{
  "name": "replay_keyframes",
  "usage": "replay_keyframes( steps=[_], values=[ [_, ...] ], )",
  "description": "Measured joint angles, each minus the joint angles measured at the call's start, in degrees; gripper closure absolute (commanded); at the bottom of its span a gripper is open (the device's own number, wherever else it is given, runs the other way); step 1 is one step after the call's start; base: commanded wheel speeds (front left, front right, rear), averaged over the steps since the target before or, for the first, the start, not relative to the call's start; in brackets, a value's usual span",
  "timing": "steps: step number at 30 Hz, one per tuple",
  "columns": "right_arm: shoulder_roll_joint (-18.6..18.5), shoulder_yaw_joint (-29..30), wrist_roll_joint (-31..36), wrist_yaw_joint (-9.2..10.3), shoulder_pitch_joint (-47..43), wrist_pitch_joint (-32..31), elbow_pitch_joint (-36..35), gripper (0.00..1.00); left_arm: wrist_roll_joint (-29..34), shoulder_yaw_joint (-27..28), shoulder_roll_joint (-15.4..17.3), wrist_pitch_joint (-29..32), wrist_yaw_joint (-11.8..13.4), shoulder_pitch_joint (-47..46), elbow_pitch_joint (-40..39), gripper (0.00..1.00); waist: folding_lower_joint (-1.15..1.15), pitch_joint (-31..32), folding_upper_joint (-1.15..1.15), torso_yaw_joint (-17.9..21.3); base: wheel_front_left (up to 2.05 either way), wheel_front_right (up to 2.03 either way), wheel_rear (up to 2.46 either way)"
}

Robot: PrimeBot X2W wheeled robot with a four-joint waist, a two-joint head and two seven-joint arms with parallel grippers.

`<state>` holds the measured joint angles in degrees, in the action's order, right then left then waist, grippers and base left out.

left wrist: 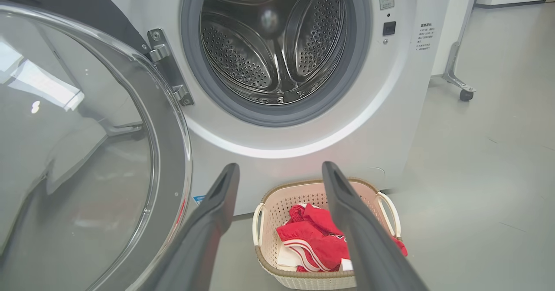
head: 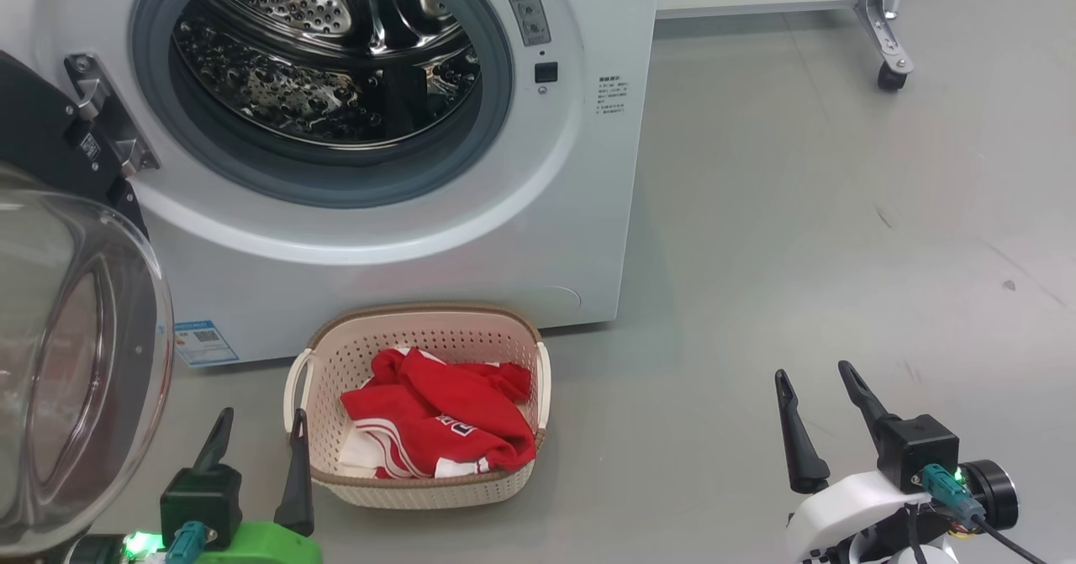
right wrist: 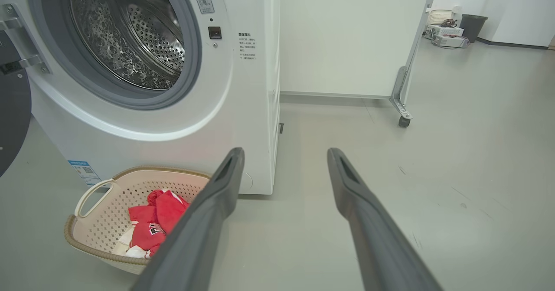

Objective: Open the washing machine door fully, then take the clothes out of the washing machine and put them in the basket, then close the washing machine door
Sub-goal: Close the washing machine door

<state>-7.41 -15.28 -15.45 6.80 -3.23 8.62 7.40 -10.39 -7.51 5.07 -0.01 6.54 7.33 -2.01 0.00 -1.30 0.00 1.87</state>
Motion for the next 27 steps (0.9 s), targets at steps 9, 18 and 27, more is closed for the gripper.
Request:
replay_keyframes(
  steps=[9,18,27],
  values=[
    [0.03,0.0,0.02,0.0,0.01,-0.09,-0.18,0.0,0.0,0.04,-0.1,0.01,0.23,0.01,-0.64,0.0,0.0,-0.18,0.0,-0.11,-0.74,0.74,0.0],
    [0.02,0.14,0.04,0.01,0.01,-0.09,-0.21,0.0,0.0,0.12,-0.16,0.01,0.23,0.01,-0.79,0.0,0.0,-0.05,0.0,-0.26,-0.37,0.37,0.0],
    [0.0,0.16,0.05,0.01,0.0,-0.25,-0.2,0.0,0.0,0.21,-0.2,0.02,0.23,0.04,-0.91,0.0,0.0,0.4,0.0,-0.58,-0.04,0.04,0.0]
  ],
)
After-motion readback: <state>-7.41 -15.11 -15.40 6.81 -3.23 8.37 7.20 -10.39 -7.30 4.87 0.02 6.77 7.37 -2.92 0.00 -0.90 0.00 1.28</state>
